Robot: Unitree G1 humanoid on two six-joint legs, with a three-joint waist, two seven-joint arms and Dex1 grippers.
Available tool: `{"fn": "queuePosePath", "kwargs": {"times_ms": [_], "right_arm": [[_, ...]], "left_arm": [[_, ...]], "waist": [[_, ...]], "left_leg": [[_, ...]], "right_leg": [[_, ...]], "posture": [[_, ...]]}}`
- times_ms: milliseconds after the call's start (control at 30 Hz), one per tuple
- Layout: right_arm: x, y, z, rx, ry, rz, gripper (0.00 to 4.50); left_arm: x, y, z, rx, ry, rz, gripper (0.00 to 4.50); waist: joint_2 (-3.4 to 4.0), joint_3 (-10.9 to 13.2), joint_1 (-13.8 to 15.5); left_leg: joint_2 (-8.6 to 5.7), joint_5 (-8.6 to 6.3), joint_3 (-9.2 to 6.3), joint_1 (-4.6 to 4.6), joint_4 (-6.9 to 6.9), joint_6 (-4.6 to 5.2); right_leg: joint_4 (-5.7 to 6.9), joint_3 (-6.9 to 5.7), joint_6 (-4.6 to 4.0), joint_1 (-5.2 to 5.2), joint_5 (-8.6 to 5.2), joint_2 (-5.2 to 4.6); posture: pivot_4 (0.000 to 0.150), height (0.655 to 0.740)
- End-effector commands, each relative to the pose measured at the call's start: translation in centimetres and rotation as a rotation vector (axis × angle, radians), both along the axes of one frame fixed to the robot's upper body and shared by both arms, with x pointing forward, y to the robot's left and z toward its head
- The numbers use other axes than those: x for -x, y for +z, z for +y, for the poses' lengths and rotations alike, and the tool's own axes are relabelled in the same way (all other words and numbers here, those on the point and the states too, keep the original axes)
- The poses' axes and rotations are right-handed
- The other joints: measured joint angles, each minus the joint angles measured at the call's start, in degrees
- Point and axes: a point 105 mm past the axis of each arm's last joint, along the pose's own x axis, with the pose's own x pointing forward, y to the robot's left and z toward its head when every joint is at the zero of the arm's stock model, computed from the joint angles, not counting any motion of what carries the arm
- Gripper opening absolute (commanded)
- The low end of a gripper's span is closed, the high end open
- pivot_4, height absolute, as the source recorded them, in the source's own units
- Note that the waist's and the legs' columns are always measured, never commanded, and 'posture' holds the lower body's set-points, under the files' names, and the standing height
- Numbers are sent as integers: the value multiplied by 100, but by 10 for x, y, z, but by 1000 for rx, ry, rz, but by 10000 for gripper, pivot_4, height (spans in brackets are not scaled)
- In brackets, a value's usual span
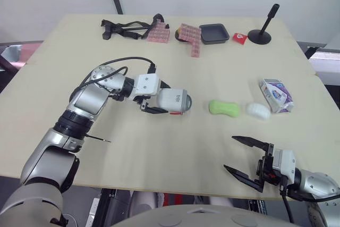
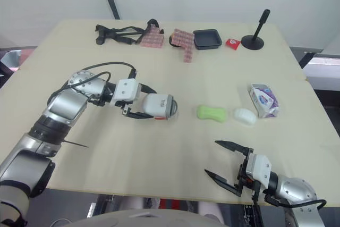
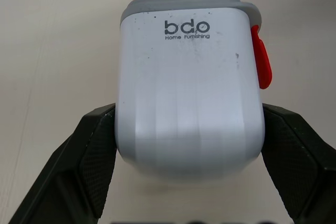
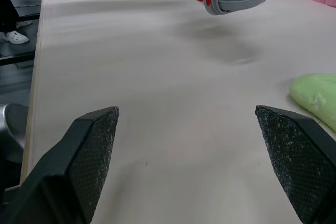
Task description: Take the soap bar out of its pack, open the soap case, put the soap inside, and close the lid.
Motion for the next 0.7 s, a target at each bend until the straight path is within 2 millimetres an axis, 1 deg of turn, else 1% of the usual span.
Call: {"fn": "queuePosePath", "kwargs": {"times_ms": [33,133,233,700], "right_arm": [[-10,11,-7,-8,-3,-38,44764],[-15,15,-7,-22,-13,-38,44764],[-17,17,-6,-34,-21,-35,44764],[-14,12,-3,-28,5,-23,44764]], "left_arm": [[1,1,-4,-84,-29,-40,36646],[0,-6,-1,-149,-14,-34,36646],[-2,-9,0,-170,11,-32,36646],[-5,-2,1,-211,55,-20,36646]], "waist": [[1,0,-21],[0,0,2],[0,0,47],[0,0,56]], "left_leg": [[0,1,0,1,-1,0],[1,3,-1,0,-3,2],[0,2,-2,-3,-5,3],[-1,2,-3,-3,-9,3]], "right_leg": [[0,-1,0,2,0,0],[4,-4,0,3,0,2],[11,-7,0,6,0,2],[3,-9,0,10,0,-1]], "posture": [[1500,7400],[1500,7400],[1500,7400],[1500,7400]]}}
